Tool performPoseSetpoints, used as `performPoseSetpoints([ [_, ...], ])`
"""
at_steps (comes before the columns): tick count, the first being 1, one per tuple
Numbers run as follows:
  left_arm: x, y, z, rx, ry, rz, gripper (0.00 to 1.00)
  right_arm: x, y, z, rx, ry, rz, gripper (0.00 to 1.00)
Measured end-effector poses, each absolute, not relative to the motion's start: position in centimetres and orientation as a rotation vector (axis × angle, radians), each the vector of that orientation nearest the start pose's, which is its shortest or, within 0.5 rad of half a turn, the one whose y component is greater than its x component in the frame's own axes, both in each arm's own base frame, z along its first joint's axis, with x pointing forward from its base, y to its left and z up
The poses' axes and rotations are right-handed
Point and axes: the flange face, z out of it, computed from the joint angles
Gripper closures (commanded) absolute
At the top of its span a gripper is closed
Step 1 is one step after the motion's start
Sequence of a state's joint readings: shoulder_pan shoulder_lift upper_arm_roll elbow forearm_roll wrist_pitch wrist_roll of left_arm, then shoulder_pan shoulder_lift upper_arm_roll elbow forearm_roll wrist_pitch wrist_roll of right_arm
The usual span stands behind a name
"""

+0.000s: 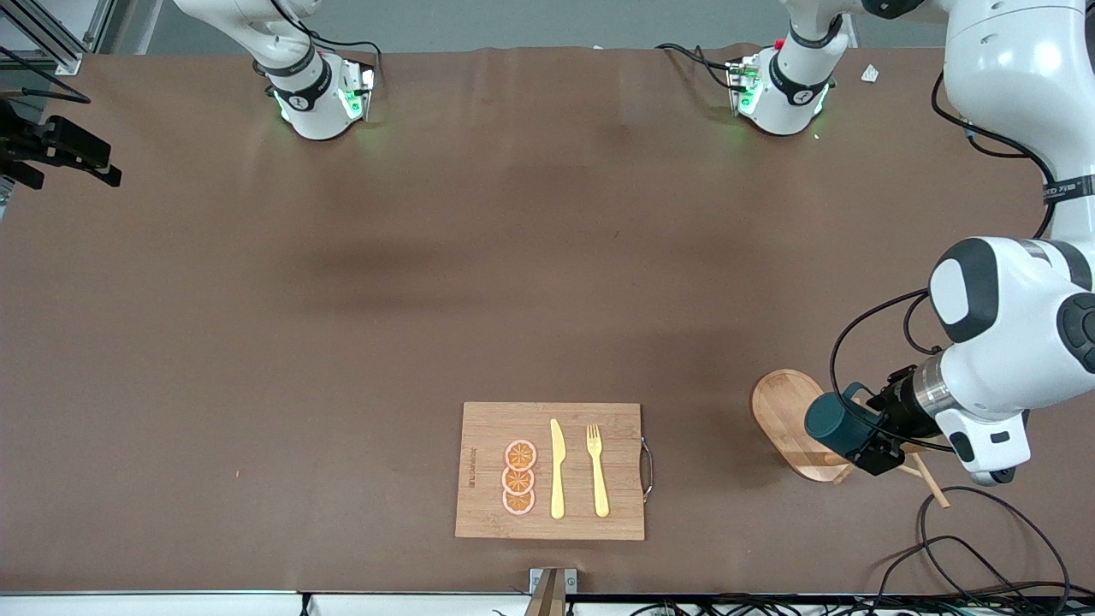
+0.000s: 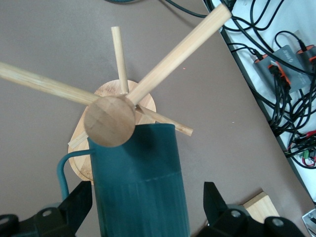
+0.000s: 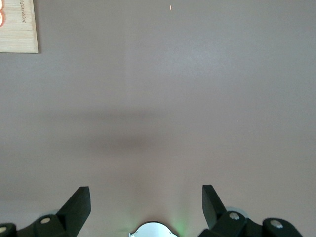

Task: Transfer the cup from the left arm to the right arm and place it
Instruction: 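Close the left gripper on the teal mug's rim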

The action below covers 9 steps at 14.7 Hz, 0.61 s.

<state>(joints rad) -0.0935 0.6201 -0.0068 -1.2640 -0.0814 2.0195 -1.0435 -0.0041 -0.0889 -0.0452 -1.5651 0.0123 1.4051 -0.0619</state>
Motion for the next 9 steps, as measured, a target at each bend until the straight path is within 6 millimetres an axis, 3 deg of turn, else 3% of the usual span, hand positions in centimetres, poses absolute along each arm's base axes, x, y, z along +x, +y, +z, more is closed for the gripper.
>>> performPoseSetpoints([
  [9, 74.04, -7.22, 39.76, -2.884, -1.615, -0.057, 0.01, 50.82, -2.48, 66.05, -3.119, -0.023, 0.109, 0.00],
])
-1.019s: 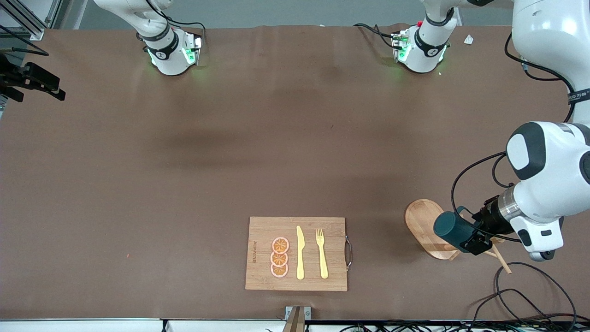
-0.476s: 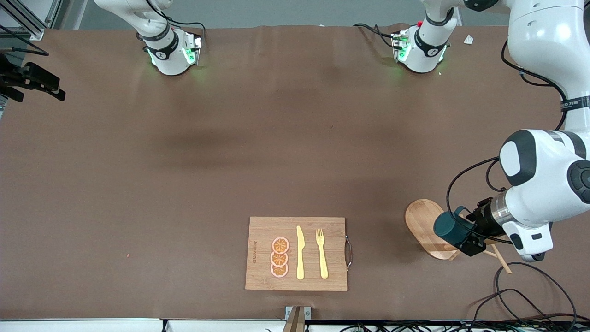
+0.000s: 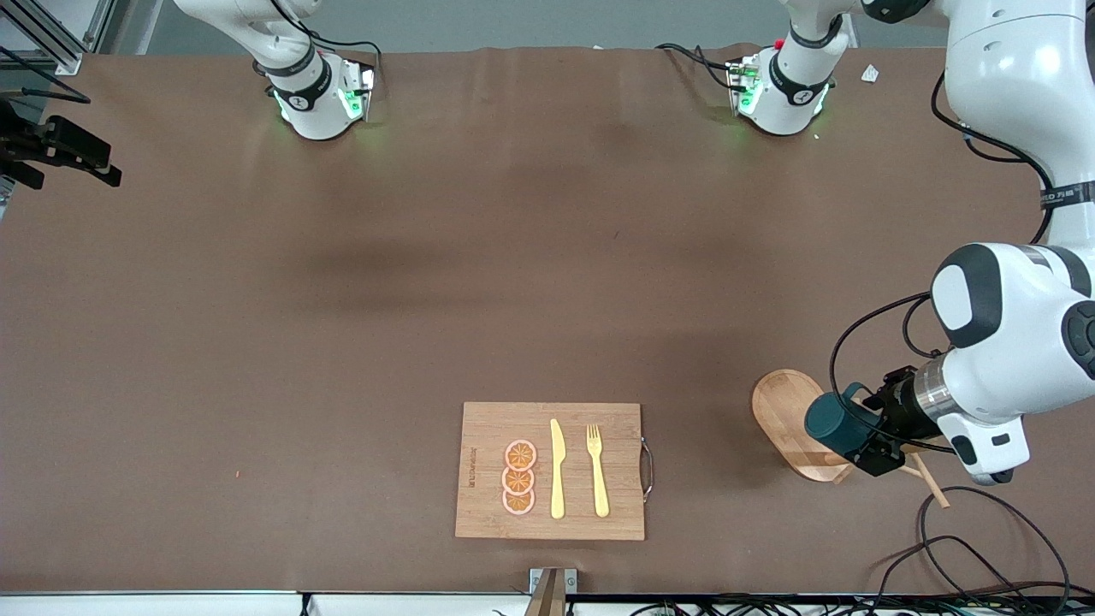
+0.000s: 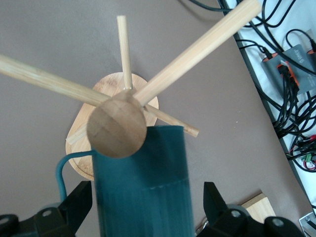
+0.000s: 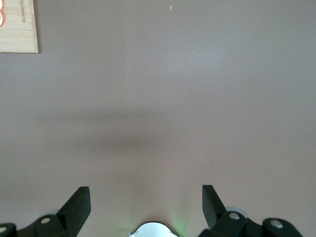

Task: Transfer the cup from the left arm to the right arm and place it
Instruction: 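Close the left gripper on the teal mug's rim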

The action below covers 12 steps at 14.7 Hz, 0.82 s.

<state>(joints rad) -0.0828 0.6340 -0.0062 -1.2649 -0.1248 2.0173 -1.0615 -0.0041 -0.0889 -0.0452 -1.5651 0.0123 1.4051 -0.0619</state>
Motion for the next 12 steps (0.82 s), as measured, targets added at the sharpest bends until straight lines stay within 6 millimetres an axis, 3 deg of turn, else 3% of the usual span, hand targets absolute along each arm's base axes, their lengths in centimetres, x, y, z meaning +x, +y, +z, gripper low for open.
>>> performPoseSetpoints([
  [5, 74.1, -7.3, 38.7, -2.879, -1.620, -0.031, 0.01, 50.8, -2.5, 66.0, -3.119, -0.023, 0.109, 0.00],
  [7, 74.1, -7.2, 38.4, -2.877, -1.620, -0.026, 0.18, 50.8, -2.5, 66.0, -3.119, -0.023, 0.109, 0.00],
  [12, 74.2, -7.2, 38.3, -2.877, -1.623, -0.022, 0.29, 50.8, -2.5, 66.0, -3.119, -0.023, 0.109, 0.00],
])
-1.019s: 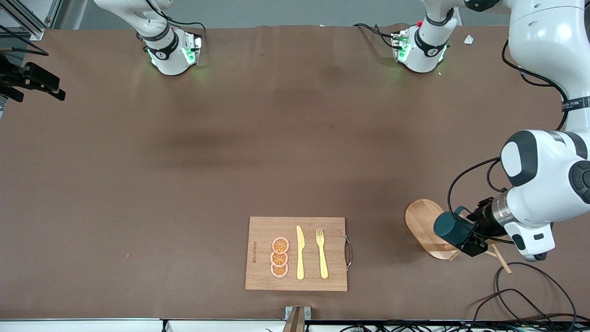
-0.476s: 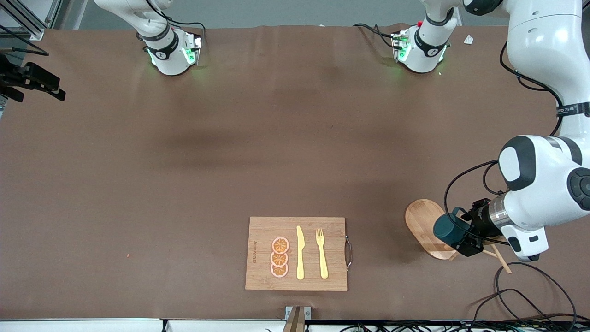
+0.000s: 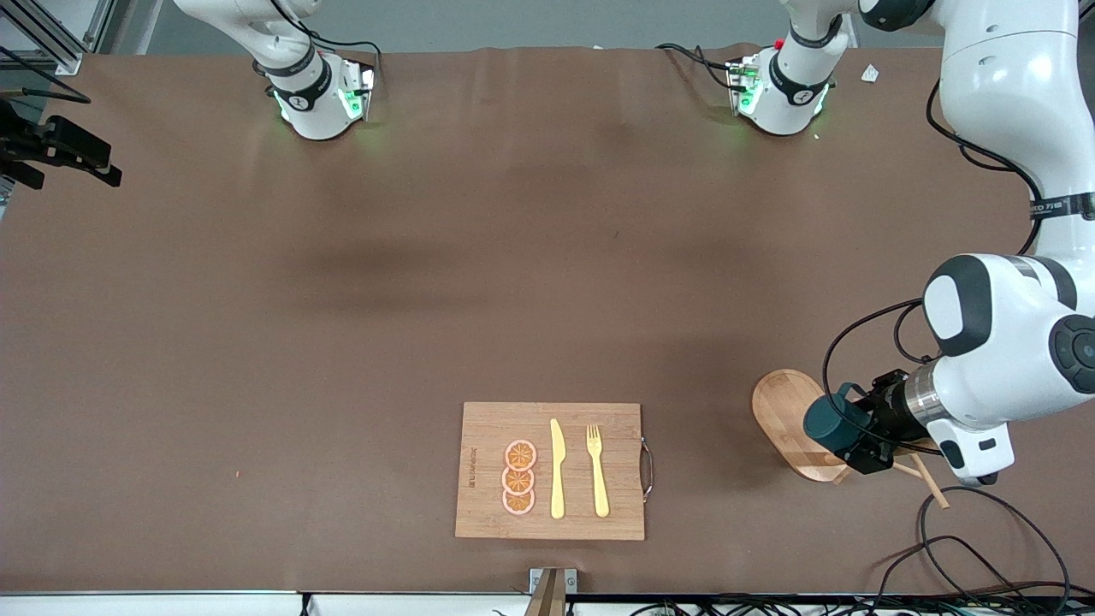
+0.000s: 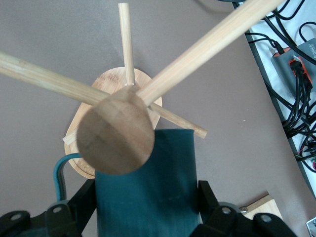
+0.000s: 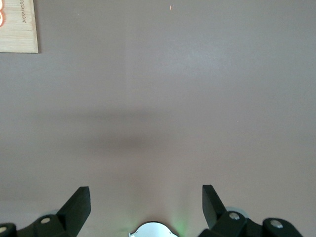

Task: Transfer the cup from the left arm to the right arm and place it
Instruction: 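Close the left gripper on the teal mug's rim, then lift the teal mug off the stand and carry it to mid-table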

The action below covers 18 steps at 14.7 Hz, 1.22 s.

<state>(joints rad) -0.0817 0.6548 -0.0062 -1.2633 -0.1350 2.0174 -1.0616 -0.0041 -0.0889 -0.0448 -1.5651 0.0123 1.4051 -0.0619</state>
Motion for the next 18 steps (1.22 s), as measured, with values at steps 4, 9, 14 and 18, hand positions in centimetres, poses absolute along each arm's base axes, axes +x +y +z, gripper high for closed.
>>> performPoseSetpoints([
  [4, 74.2, -7.2, 38.3, -2.877, -1.624, -0.022, 0.34, 50.8, -2.4, 66.1, -3.120, -0.026, 0.109, 0.00],
  [9, 74.2, -7.4, 38.7, -2.879, -1.618, -0.016, 0.33, 50.8, -2.3, 66.1, -3.120, -0.027, 0.109, 0.00],
  [14, 73.4, -8.6, 41.1, -2.894, -1.587, 0.004, 0.33, 50.8, -2.3, 66.1, -3.120, -0.027, 0.109, 0.00],
  [18, 72.7, -10.1, 43.4, -2.930, -1.568, -0.002, 0.33, 50.8, -2.3, 66.1, -3.120, -0.027, 0.109, 0.00],
])
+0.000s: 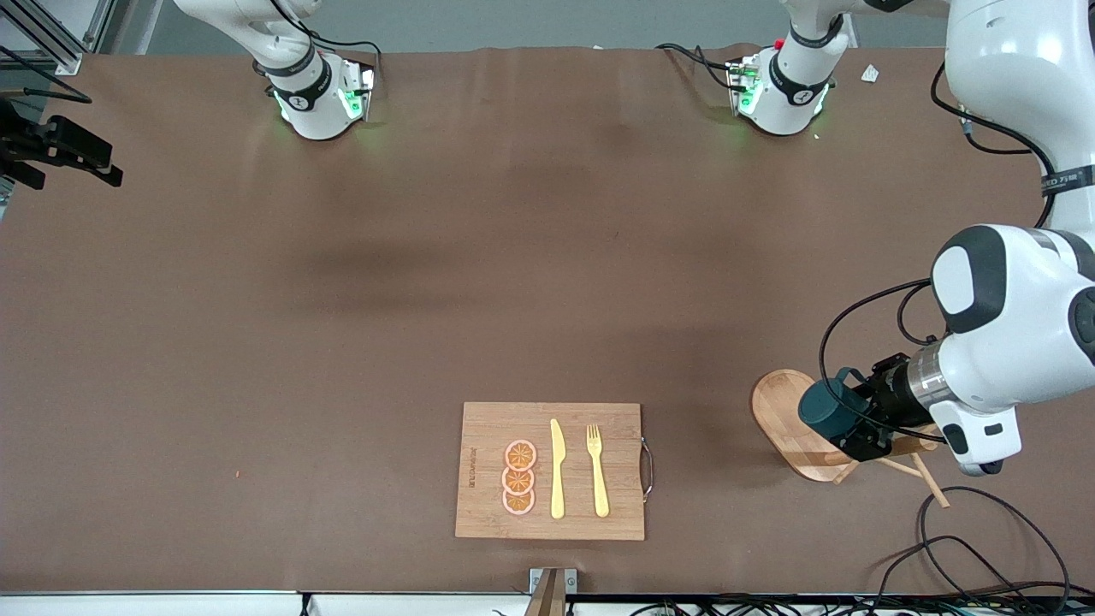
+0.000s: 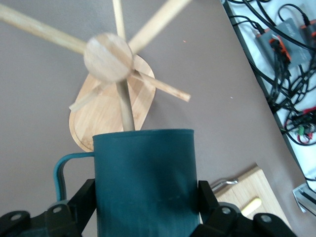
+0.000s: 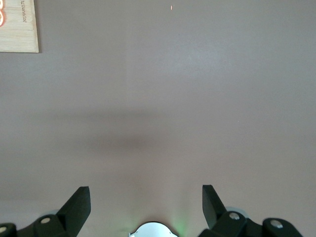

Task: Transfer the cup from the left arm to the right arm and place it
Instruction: 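Lift the teal mug off the stand and carry it to mid-table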

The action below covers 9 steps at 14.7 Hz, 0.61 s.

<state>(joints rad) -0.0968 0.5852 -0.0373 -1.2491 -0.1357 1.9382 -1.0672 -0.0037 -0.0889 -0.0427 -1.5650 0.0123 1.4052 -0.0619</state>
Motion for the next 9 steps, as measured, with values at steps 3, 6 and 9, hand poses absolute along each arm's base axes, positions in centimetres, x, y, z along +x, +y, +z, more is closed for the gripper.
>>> performPoseSetpoints([
  [3, 72.3, -12.1, 44.0, -2.949, -1.573, 0.019, 0.33, 50.8, -2.3, 66.1, -3.120, -0.027, 0.109, 0.00],
  [6, 71.7, -15.1, 44.4, -2.979, -1.564, 0.052, 0.33, 50.8, -2.3, 66.1, -3.120, -0.027, 0.109, 0.00],
  [9, 70.8, -18.7, 44.7, -3.005, -1.528, 0.072, 0.33, 50.8, -2.3, 66.1, -3.120, -0.027, 0.109, 0.00],
])
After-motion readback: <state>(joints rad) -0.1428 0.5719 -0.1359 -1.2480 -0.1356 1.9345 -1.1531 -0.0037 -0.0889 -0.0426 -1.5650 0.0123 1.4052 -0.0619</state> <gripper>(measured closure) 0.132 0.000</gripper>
